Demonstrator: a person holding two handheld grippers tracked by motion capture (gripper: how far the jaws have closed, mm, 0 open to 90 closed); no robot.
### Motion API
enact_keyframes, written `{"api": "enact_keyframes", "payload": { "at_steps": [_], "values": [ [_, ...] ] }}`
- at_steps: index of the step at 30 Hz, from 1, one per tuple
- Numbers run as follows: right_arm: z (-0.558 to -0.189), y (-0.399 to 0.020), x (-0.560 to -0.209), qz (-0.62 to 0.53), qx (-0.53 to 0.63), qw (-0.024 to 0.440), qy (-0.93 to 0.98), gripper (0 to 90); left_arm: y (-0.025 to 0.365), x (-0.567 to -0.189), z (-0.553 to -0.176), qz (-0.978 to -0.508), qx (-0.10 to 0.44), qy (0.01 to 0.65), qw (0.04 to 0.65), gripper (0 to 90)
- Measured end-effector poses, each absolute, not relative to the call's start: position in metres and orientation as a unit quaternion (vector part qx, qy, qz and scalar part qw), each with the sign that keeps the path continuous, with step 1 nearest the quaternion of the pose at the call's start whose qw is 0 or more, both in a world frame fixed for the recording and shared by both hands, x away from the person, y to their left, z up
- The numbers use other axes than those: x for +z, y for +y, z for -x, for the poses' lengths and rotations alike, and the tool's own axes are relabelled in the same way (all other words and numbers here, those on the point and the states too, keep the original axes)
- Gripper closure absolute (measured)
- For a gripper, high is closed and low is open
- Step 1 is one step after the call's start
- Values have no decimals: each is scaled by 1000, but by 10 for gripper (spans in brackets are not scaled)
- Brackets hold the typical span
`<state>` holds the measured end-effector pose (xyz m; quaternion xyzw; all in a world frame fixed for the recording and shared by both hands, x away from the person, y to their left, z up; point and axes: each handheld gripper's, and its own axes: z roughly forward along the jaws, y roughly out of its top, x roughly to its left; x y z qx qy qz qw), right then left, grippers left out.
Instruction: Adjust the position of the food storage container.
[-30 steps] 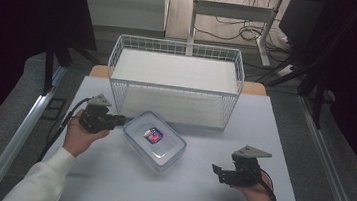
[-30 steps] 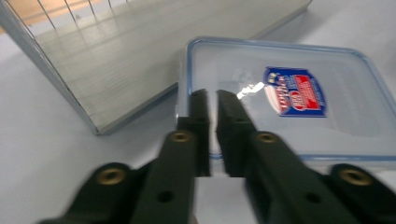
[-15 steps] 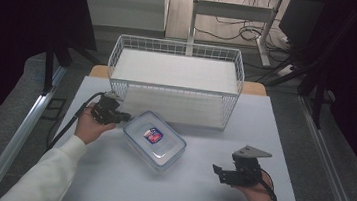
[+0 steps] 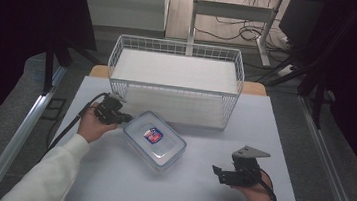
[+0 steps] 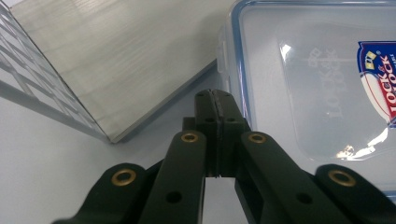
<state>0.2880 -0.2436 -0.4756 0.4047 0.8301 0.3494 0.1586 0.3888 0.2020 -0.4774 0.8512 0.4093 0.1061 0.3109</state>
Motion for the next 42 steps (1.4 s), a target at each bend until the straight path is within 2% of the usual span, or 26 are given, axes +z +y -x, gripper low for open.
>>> {"api": "enact_keyframes", "payload": {
  "at_steps": [20,42],
  "values": [
    [-287,-242,-475,-404,349,158,830,176,180,-474,-357,-865,85,376,321,900],
    [-288,-244,-474,-407,351,161,827,176,158,-474,-328,-869,32,353,344,900]
  ]
}}
